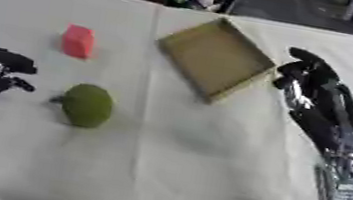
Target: Pick up objects on the table and place them in the box.
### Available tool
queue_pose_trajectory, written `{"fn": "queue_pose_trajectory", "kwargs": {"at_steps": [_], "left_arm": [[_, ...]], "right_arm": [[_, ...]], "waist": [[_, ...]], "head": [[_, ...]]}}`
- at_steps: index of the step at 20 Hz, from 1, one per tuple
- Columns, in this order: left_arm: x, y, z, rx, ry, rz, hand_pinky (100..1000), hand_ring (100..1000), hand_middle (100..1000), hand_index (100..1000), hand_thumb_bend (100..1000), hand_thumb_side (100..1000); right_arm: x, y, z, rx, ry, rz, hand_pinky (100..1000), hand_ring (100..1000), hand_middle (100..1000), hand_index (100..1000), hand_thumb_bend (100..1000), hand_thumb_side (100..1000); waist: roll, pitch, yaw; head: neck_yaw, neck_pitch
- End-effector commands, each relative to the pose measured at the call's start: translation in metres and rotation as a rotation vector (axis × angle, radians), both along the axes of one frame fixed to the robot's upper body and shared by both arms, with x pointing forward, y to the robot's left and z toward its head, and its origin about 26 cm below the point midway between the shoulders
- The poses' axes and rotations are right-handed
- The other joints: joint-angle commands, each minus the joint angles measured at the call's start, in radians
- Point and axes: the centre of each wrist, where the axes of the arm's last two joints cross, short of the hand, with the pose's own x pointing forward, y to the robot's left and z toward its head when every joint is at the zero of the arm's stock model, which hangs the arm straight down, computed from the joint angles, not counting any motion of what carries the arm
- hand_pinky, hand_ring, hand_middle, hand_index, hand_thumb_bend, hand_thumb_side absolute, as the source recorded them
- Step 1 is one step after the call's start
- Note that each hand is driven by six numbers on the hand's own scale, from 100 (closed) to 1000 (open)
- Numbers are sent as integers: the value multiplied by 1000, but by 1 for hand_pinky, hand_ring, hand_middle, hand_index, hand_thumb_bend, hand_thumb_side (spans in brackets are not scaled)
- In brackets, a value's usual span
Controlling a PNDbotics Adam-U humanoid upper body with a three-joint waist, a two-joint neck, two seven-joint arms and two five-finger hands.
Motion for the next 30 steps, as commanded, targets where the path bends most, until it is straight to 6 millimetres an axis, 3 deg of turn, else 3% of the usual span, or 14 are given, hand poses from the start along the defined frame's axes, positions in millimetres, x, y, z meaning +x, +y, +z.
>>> {"fn": "queue_pose_trajectory", "kwargs": {"at_steps": [1,12,16,21,26,30], "left_arm": [[1,4,6,18,-21,4,541,683,623,629,100,769],[1,5,7,26,-24,3,543,687,630,631,100,763],[7,13,20,102,-60,-3,552,711,656,639,100,724],[21,21,57,334,-154,-66,584,735,679,665,100,645],[36,21,78,616,-169,-145,635,755,705,707,100,579],[43,22,102,948,-196,-264,698,786,756,778,238,524]], "right_arm": [[0,0,9,-14,-32,7,621,568,601,841,100,524],[0,0,9,-15,-32,7,621,568,601,841,100,524],[0,-1,9,-19,-30,7,621,568,601,841,100,524],[-1,-3,9,-29,-25,2,622,568,601,841,100,527],[-1,-4,9,-36,-23,3,622,568,601,841,100,527],[-1,-3,8,-37,-21,11,622,568,601,842,100,527]], "waist": [[2,-9,-1],[5,-12,-3],[9,-14,-6],[20,-19,-8],[27,-23,-18],[27,-26,-27]], "head": [[-3,5],[-13,5],[-15,5],[-25,5],[-30,5],[-26,5]]}}
